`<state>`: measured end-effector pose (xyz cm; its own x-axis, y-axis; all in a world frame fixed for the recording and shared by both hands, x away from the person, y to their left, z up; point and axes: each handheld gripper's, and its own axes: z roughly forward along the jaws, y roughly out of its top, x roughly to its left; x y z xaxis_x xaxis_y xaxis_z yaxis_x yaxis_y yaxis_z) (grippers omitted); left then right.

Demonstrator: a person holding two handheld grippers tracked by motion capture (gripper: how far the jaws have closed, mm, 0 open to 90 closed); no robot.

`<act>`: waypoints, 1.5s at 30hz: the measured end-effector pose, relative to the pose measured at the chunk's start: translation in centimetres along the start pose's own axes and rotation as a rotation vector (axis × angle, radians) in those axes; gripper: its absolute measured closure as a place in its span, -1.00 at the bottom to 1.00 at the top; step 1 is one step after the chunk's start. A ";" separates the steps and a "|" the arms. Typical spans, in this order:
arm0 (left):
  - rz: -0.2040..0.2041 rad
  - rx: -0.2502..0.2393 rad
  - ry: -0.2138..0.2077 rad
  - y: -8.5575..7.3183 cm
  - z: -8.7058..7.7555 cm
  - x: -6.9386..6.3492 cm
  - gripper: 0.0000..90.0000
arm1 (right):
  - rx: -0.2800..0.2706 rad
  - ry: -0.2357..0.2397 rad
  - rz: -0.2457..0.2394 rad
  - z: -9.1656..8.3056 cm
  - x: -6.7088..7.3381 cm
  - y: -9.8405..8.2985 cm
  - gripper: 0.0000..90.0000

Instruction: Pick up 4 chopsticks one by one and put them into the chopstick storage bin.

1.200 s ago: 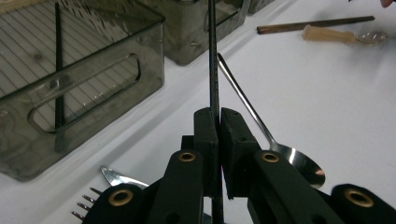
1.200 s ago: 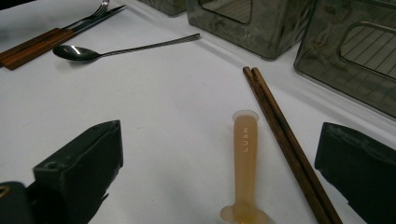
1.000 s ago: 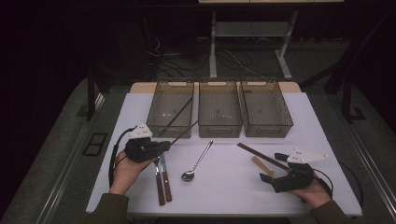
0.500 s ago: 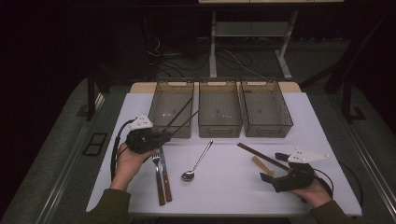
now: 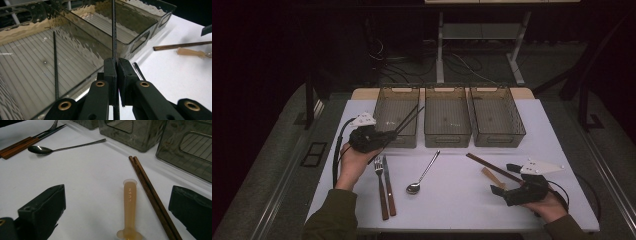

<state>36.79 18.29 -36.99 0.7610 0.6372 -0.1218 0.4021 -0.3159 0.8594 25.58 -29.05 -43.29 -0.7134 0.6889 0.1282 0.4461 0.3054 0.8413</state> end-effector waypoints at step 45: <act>-0.086 0.029 0.198 4.8 5.2 8.0 0.89 | -0.011 0.008 0.005 -0.1 0.0 0.0 -0.97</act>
<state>47.49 18.16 -36.40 0.6097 0.7873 -0.0921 0.4780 -0.2725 0.8350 25.52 -29.17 -43.22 -0.7157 0.6850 0.1364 0.4436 0.2950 0.8463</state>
